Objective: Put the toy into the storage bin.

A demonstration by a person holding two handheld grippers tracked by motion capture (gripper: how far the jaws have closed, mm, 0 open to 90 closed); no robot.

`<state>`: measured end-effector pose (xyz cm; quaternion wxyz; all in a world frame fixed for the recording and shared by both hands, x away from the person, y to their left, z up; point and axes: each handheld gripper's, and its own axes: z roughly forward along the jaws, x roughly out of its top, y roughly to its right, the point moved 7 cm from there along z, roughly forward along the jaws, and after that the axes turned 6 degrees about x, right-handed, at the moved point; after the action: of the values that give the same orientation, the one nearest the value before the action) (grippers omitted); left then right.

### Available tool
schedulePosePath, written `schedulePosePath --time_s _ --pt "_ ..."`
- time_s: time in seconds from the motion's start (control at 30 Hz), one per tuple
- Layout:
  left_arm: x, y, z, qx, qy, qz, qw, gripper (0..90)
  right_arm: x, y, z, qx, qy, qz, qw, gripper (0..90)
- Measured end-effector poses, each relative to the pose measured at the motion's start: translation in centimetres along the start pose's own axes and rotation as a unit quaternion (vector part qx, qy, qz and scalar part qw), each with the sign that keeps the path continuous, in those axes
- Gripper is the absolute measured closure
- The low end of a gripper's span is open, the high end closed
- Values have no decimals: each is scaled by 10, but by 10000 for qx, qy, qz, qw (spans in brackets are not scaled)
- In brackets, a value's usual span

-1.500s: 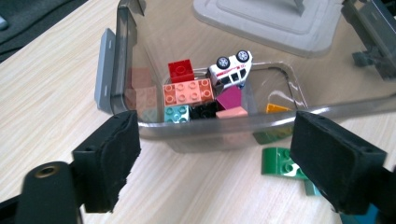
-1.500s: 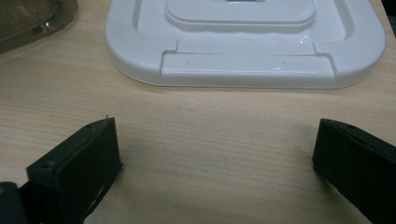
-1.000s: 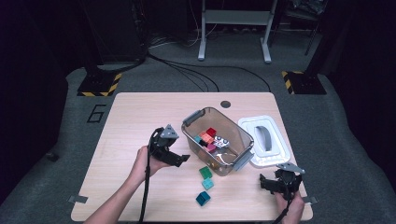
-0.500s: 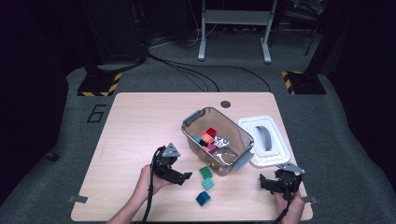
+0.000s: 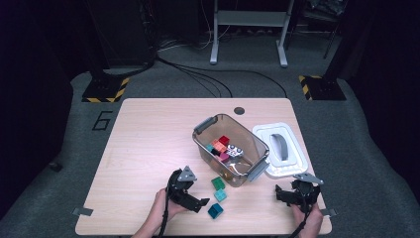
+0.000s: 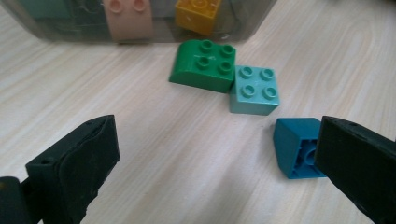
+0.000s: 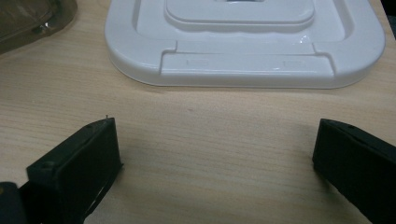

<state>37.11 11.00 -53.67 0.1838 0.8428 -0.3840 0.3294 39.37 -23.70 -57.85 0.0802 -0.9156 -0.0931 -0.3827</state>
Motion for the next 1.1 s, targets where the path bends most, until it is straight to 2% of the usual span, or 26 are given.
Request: schedulePosePath --time_s 0.07,0.13,0.27,0.33,0.47,0.53,0.7,0.73,0.77,0.8,0.87,1.03,1.1 --pt "-1 5 3 -61 83 -62 9999 2 0 0 0 0 1 0 10000 0" --pt "-2 8 4 -115 65 -85 9999 2 0 0 0 0 0 1 10000 0" --pt "-5 24 8 -151 109 8 9998 2 0 0 0 1 0 1 10000 0" --pt "-6 26 9 -141 112 57 9998 3 0 0 0 0 0 1 10000 0" --pt "-10 36 16 -176 11 164 9997 5 0 0 0 0 0 3 10000 0" --pt "-11 42 20 -136 -16 226 9997 36 0 0 0 0 0 0 10000 0" --pt "-11 48 23 -147 -8 346 9993 196 0 0 0 1 -2 2 10000 0" --pt "-12 50 23 -192 -32 389 9991 211 0 0 0 2 -1 1 10000 0" --pt "-12 50 23 -192 -32 389 9991 297 0 0 0 2 -1 1 10000 0" --pt "-12 51 24 -218 -35 407 9989 297 0 0 0 2 -2 1 10000 0" --pt "-14 52 24 -256 -43 446 9987 352 0 0 0 2 -2 0 10000 0" --pt "-17 53 25 -413 -24 505 9979 561 0 0 0 3 -3 2 10000 0" --pt "-16 52 23 -407 47 484 9980 573 0 0 0 3 -2 1 10000 0"
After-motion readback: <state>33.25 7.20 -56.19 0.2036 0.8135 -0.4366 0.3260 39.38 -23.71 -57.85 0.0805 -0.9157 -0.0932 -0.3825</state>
